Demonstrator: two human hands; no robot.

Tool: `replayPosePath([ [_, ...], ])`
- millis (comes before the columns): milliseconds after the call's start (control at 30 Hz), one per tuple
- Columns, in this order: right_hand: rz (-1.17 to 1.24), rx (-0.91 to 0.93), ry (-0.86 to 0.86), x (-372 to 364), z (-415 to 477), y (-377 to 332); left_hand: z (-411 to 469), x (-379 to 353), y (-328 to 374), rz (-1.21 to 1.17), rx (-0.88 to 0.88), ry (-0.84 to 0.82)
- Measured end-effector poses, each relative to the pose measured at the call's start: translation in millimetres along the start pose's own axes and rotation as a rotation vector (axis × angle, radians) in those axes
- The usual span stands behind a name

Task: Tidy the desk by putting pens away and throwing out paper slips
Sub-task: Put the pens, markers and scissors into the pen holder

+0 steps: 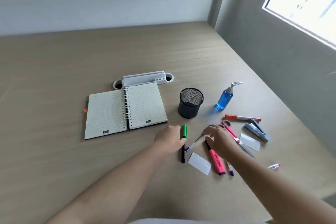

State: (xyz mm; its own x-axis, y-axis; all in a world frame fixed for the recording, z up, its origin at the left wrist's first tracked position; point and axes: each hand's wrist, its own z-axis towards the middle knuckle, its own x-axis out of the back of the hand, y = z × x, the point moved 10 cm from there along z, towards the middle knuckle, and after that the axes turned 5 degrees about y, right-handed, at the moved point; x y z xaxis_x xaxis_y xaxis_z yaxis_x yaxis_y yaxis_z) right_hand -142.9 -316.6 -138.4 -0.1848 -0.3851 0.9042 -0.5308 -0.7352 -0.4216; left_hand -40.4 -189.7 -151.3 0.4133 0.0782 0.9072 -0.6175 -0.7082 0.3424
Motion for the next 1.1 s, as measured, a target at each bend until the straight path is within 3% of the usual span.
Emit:
replayPosePath([
  [133, -0.126, -0.133, -0.104, -8.2, -13.9, 38.4, 8.8, -26.3, 3.6, 0.017, 0.120, -0.022],
  [267, -0.225, -0.132, -0.225, -26.2, -22.3, 42.6, 13.7, -37.5, 0.4, 0.013, 0.217, -0.009],
  [433, -0.145, -0.155, -0.219, -33.3, -18.8, 40.1, 11.1, -40.0, -1.7, -0.043, 0.315, -0.008],
  [567, 0.025, -0.210, -0.174, -13.2, -8.9, 41.2, 5.4, -27.4, -7.3, -0.236, 0.388, 0.034],
  [700, 0.191, -0.180, -0.095, 33.2, 21.8, 33.7, 4.5, 12.0, 5.4, -0.471, 0.342, 0.132],
  [867, 0.450, -0.014, 0.049, 112.0, 78.1, -9.1, 20.9, 110.6, 29.3, -0.624, 0.204, 0.408],
  [1000, 0.391, 0.077, 0.119, 137.6, 111.2, -38.1, 46.6, 152.8, 39.1, -0.621, 0.153, 0.520],
  [1100, 0.282, 0.094, 0.084, 118.8, 122.0, -47.6, 66.3, 144.5, 38.2, -0.530, 0.187, 0.492],
])
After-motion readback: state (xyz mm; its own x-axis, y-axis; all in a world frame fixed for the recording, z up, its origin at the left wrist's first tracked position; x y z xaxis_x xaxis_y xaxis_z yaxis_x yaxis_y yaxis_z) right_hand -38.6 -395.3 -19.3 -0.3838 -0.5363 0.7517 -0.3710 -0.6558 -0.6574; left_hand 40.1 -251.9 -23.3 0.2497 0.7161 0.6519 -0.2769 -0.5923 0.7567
